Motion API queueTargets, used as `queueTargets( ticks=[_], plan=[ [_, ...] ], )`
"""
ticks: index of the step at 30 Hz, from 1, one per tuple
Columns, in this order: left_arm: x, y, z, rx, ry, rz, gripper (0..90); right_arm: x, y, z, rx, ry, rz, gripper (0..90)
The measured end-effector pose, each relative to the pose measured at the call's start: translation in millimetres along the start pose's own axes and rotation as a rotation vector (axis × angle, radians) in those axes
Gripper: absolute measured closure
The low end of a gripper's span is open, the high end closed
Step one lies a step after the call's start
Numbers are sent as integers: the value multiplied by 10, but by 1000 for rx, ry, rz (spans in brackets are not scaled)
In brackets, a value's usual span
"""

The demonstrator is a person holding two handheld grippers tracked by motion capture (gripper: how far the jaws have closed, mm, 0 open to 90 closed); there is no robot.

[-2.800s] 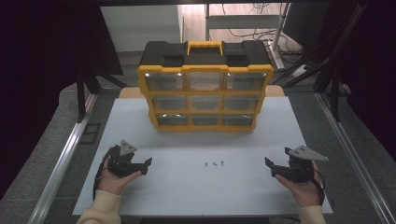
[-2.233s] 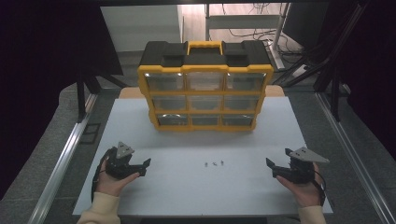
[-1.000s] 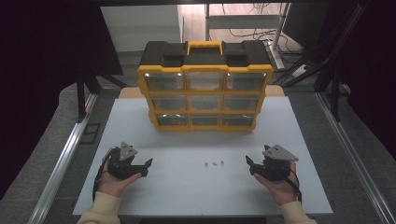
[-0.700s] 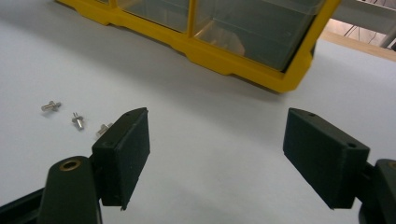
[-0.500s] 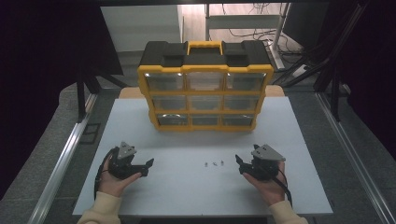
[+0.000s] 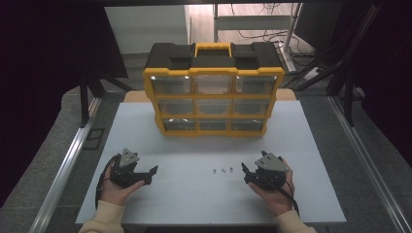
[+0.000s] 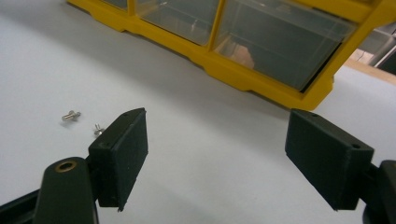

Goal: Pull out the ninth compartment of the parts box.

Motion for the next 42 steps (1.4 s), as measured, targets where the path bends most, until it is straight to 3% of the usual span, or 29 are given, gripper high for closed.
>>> queueTargets(
  ticks=[4, 9, 17, 26, 36, 38, 42],
  plan=[
    [7, -11, -1, 3, 5, 2, 117, 8, -23, 2, -23, 0, -18, 215],
    [13, -15, 1, 8, 6, 0, 117, 51, -23, 10, -86, 6, -55, 210],
    [26, -14, -9, 5, 17, -19, 119, 67, 10, 48, -172, 3, -56, 199],
    [42, -30, -14, 21, 21, -27, 124, 72, -34, 76, -187, 10, -91, 212],
    [51, -23, -18, 22, 20, -21, 125, 102, -53, 79, -282, 14, -164, 202],
    [58, -18, -21, 22, 21, -18, 126, 127, -66, 76, -331, 19, -205, 183],
    [55, -18, -17, 20, 13, -11, 127, 152, -76, 77, -356, 23, -227, 185]
  ],
)
Point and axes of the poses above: each handheld gripper's, and its own axes: x roughly forward along the jaws, z roughly out of its top, y roughly to its left, the point moved 4 cm from there along x, roughly forward along the jaws, and after that the axes turned 4 degrees about y, right-handed, at the moved point
